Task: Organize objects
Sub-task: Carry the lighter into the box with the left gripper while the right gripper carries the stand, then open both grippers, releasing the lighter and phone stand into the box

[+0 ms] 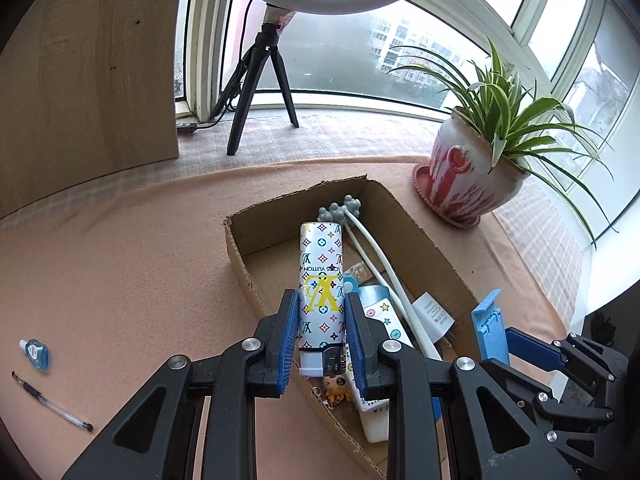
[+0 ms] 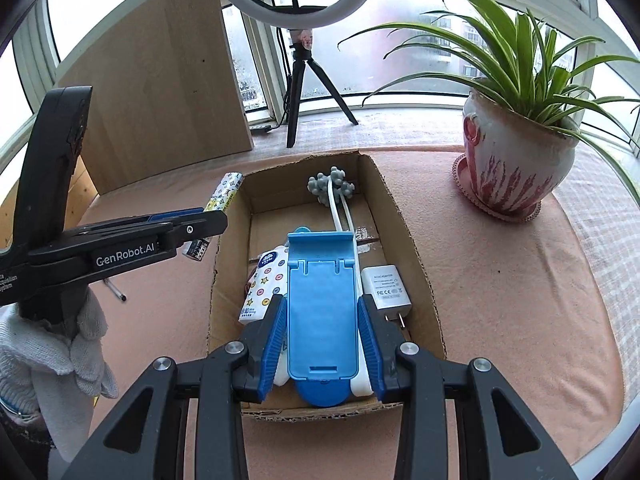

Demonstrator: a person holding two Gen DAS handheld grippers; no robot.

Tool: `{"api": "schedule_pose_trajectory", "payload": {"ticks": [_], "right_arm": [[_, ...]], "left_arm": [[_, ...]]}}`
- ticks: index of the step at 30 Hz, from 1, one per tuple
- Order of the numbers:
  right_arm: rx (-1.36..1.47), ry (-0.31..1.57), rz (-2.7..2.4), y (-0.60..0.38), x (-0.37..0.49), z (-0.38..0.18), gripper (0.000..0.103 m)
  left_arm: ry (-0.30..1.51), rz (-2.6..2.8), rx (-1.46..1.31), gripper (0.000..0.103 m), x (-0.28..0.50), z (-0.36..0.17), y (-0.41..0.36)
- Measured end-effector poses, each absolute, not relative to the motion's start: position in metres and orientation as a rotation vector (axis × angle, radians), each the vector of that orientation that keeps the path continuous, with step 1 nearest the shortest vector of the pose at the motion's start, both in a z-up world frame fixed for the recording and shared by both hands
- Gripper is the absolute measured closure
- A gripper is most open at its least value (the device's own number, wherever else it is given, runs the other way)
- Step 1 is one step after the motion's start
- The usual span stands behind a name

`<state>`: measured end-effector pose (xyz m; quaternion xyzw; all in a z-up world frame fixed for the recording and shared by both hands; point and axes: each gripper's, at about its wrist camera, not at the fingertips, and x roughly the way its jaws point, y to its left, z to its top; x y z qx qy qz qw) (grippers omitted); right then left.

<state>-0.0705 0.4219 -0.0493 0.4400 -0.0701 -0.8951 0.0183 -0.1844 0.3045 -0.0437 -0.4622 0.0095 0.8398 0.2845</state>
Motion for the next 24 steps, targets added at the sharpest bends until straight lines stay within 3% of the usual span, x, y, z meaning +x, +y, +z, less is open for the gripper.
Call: {"api": "schedule_pose_trajectory", "payload": {"ticks": [8,9,11,14,24], "right_arm": [[1.371,-0.244,-2.789,0.437,-0.077,-0.056,0.07],[1.369,-0.251,-2.79,0.439,-0.078,-0.057,0.07],[1.349,-0.27,-2.774,0.441,-0.078,-0.057,0.066],[1.328,-0.242,-2.791,0.438,-0.076,-0.054,0.031],[1.309,-0.233,-2.813,0.435,-0.077,-0.053,0.029]], "left_arm": [[0.027,2.243,-1.226,0.076,-0.191,-0.046,0.32],[0.015,2.239,-1.221,0.071,-0.192,-0.045,0.32],[0.023,2.242,-1.231,0.025,-0.194,-0.045,0.322],[0.031,2.259,-1.203,0.024,-0.192,-0.042,0.321],[0.02,2.266,-1.212,0.024,-0.19,-0.042,0.31]]}}
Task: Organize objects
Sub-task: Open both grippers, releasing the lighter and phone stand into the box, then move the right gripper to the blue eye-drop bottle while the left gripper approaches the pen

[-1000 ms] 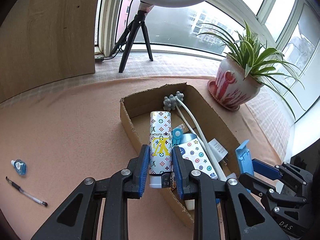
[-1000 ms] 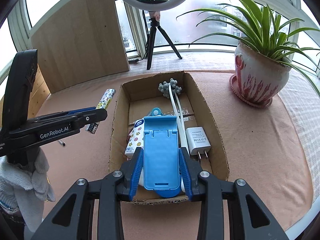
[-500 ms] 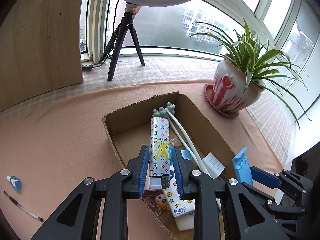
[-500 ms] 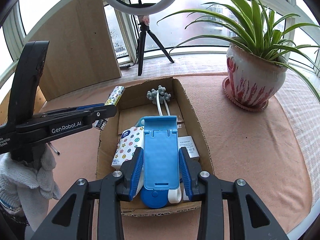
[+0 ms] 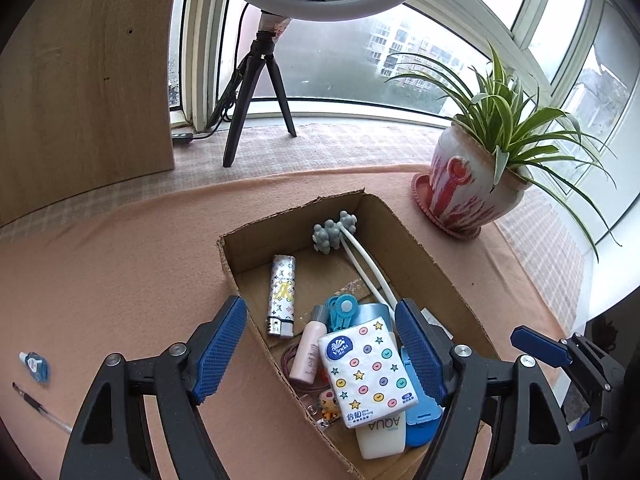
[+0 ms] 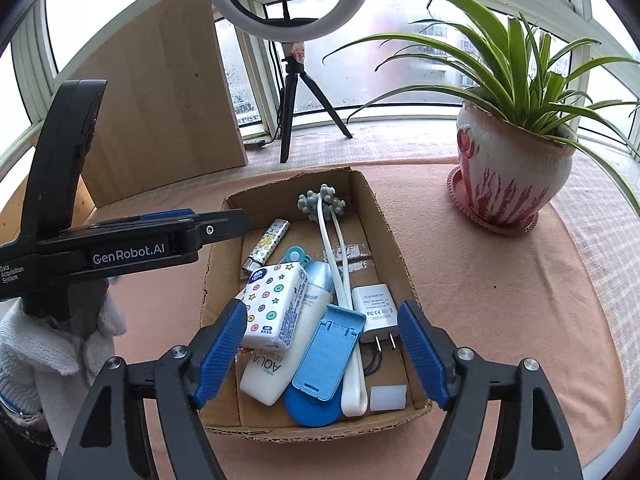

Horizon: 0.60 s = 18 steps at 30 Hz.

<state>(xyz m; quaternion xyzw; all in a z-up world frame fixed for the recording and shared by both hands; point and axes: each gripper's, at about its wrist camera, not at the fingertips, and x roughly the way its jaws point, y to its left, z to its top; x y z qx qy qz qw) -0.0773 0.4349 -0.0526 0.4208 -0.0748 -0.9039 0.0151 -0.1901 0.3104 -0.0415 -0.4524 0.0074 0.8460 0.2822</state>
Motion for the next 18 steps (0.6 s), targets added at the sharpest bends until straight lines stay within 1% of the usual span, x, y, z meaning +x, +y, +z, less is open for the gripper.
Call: {"api": "schedule_pose_trajectory", "payload": {"ticks": [9,18], "right_arm": [[1.312,-0.211,-2.79,0.418,-0.08,-0.053,0.029],[1.303,-0.204,-2.748,0.389,-0.08,-0.052,0.029]], "left_arm": [[0.012,2.3,-1.236,0.024,-0.181,-0.04,0.281],[-0.008,2.355,-1.26,0.023,-0.165,-0.036,0.232]]}}
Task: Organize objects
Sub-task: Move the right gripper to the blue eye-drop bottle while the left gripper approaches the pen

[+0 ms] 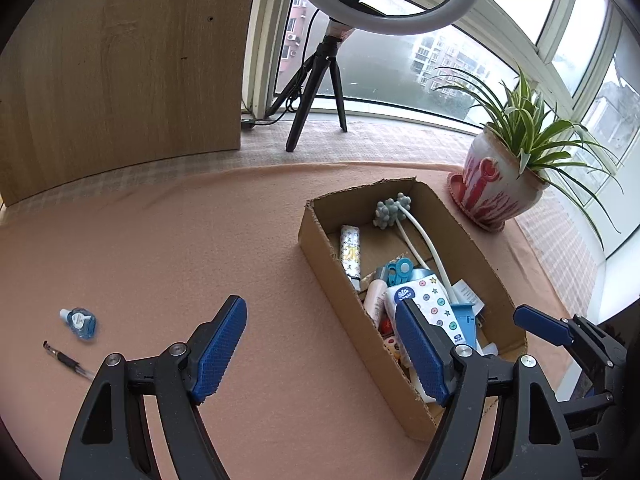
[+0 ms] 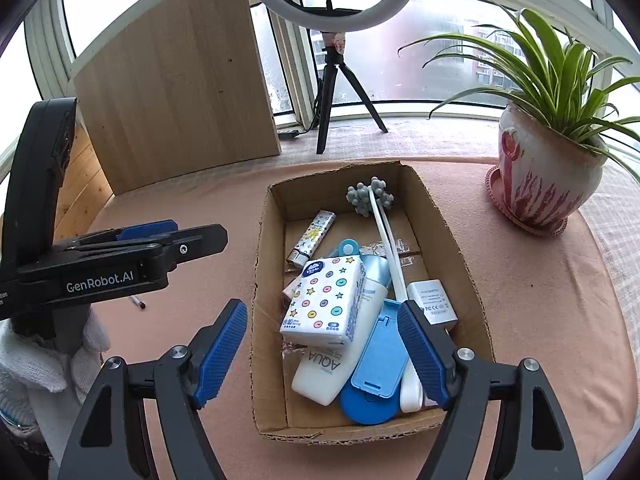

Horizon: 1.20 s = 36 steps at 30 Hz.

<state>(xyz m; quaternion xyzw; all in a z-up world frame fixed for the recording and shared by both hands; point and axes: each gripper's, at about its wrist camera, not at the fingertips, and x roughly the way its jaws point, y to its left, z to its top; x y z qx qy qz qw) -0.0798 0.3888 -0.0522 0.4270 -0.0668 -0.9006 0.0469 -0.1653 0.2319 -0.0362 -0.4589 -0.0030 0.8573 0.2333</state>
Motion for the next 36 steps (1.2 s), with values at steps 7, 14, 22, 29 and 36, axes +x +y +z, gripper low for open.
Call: {"api": "schedule_pose_trajectory", "payload": {"ticks": [7,14,22,29,36], "right_arm": [[1.279,-0.181,-2.724,0.362,-0.077,-0.047,0.029],[1.273,-0.2,-2.686,0.333,-0.082,-0.045,0.029],[1.272,-0.223,-2.644,0.298,-0.086,-0.045,0.029],[1.253,-0.195,-2.617,0.268,-0.091,-0.044,0.029],[1.274,-0.137,-2.577,0.239,-0.101,-0.054,0.029]], "left_arm": [[-0.017,2.408,-1.264,0.022,-0.153,-0.028,0.19],[-0.023,2.458,-1.255,0.01,-0.143,-0.019,0.151],[-0.062,2.49,-1.289,0.006,-0.135,-0.019,0.105],[-0.12,2.529,-1.338,0.003,-0.13,-0.026,0.049],[-0.199,2.589,-1.445,0.003,-0.122,-0.049,-0.025]]}}
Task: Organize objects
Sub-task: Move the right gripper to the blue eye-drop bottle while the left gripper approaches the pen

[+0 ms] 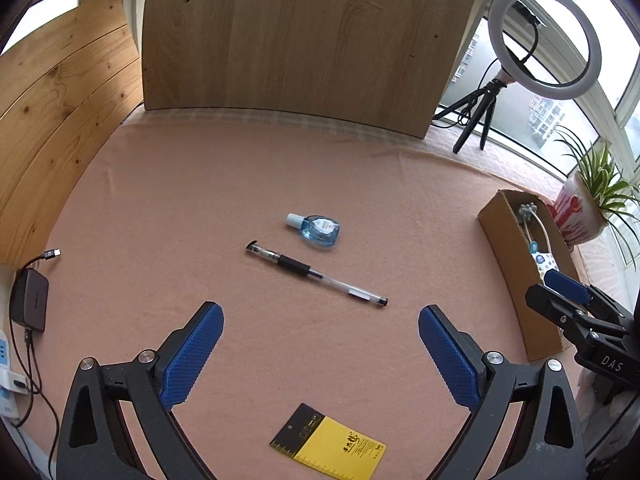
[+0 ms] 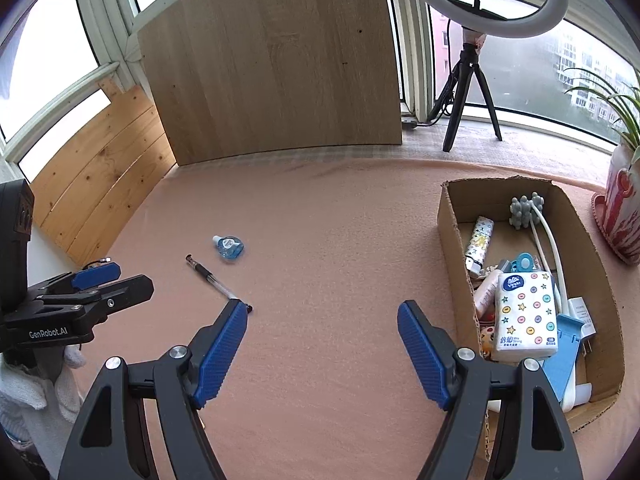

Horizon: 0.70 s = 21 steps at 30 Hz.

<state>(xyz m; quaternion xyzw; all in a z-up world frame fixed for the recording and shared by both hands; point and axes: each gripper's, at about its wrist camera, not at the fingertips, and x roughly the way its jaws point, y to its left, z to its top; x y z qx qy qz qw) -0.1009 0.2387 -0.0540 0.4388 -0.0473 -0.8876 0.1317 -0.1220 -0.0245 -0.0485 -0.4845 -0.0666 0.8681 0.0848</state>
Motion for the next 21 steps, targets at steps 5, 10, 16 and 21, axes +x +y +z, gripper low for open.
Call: {"api": "schedule_pose_trajectory", "payload": {"ticks": [5,10,16,21], "right_arm": [[1.311,-0.08,-2.533,0.219,-0.112,-0.065,0.029],[1.353,-0.032,-2.482,0.2,-0.128,-0.075,0.029],[1.376,-0.01,-2.42,0.175,-0.158,-0.083,0.029],[1.4,0.047,-2.345,0.145,-0.185,-0.095,0.029]], "left_arm": [[-0.249,2.617,-1.51,0.003,-0.116,-0.065,-0.065],[-0.303,2.63,-1.539,0.003,-0.112,-0.075,-0.091],[-0.319,2.622,-1.544,0.003,-0.114,-0.08,-0.096],[-0.352,2.621,-1.551,0.003,-0.113,-0.083,-0.101]]}}
